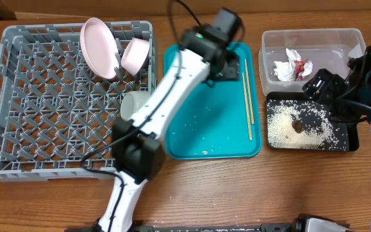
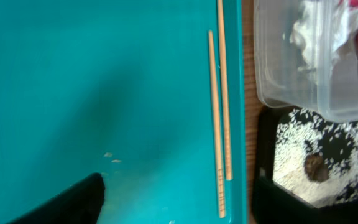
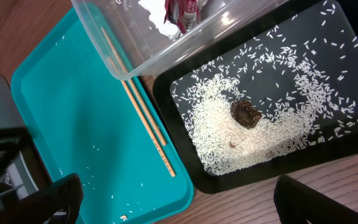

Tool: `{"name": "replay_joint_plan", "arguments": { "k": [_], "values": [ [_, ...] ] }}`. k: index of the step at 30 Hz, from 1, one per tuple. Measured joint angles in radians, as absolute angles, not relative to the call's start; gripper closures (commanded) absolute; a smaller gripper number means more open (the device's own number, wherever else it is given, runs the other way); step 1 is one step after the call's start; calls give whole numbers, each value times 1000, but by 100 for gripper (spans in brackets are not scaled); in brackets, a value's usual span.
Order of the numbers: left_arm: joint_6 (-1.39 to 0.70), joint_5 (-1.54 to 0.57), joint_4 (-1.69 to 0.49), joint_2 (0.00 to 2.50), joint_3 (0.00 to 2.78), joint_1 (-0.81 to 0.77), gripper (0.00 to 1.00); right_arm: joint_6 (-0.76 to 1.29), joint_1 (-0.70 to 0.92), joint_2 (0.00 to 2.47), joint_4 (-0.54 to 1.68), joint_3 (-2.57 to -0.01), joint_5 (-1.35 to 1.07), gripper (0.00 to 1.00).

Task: Sort waste into correct bins and load items into the dishwasher
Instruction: 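Reach the left gripper to the wooden chopsticks on the tray, grasp one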

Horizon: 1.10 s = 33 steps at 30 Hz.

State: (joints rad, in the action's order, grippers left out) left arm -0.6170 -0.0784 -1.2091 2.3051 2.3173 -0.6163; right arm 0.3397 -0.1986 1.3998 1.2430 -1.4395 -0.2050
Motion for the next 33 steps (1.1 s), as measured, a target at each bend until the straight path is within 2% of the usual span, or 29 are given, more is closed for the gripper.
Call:
{"name": "replay_joint_plan", "arguments": {
  "k": [6,11,16,23,33],
  "values": [
    [-686,-77,-1148,2395,2317,-668,22,340,-199,1400,1243,-1439,-205,0],
    [-740,-60,-1107,2477,2317,-688,19,340,-199,1400,1243,-1439,-205,0],
    [-774,-27,-1081,2549,2316,-703,21,340,-199,1400,1243,-1439,-205,0],
    [-787,-9,-1045,2564,2316,-714,26,340,-199,1400,1243,-1439,-205,0],
    [-787,84,-1039,2564,2316,-761,25,340,-199,1400,1243,-1439,-205,0]
  ]
}}
